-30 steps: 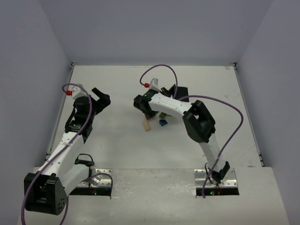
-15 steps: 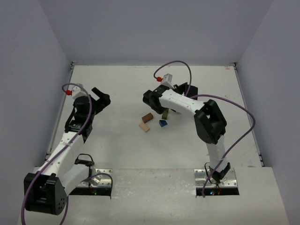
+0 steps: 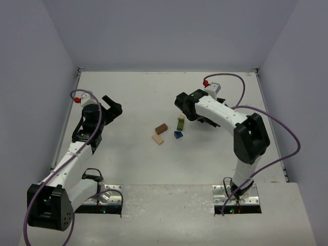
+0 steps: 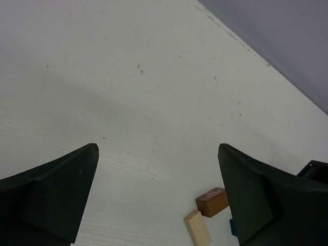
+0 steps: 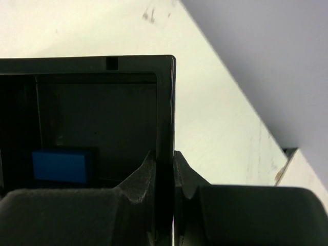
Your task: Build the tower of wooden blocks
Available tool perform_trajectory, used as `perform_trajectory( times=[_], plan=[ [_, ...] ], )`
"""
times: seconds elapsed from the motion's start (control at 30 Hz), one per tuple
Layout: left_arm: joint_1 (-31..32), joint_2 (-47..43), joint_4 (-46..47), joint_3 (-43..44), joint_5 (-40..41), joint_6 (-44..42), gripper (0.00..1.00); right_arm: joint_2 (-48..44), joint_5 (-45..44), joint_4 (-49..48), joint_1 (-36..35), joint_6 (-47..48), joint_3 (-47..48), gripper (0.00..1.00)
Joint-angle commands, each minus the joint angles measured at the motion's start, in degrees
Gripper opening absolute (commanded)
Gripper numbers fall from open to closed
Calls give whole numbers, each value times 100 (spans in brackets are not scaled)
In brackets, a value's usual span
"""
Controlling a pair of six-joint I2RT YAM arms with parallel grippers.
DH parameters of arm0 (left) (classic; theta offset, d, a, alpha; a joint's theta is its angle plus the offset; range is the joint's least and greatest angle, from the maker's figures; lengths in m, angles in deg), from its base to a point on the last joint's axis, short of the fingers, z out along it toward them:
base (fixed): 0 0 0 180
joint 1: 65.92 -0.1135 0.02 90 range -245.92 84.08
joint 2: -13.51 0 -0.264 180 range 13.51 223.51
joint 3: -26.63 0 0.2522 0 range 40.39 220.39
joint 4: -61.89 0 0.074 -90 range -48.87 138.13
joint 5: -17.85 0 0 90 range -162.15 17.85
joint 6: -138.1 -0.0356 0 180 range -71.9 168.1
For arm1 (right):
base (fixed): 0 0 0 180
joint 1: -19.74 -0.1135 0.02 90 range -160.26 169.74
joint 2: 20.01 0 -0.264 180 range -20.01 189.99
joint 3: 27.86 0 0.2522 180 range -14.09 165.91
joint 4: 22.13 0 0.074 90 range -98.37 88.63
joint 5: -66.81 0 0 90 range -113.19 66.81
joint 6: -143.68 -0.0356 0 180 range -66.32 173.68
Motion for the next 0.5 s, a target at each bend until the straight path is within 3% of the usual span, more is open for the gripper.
perform_trajectory(
  times=[0.0, 0.1, 0.17, 0.3, 0.37, 0.47],
  plan=[
    [-29, 50, 177, 280, -126, -45, 100, -986, 1221, -2052, -4, 585, -742, 0],
    [-29, 58, 173, 280, -141, -52, 100, -1886, 2619, -4803, 156, 1906, -1935, 0],
    [-29, 45, 152, 285, -126, -60, 100, -2254, 3468, -5926, 301, 2433, -2494, 0],
    [-29, -15, 148, 278, -133, -61, 100, -2313, 3238, -6288, 366, 3025, -2469, 0],
    [-29, -37, 148, 271, -134, -68, 100, -2292, 3307, -6672, 394, 3774, -2450, 0],
    [-29, -56, 150, 271, -152, -79, 100, -2321, 4257, -8352, 487, 6094, -2846, 0]
  ],
)
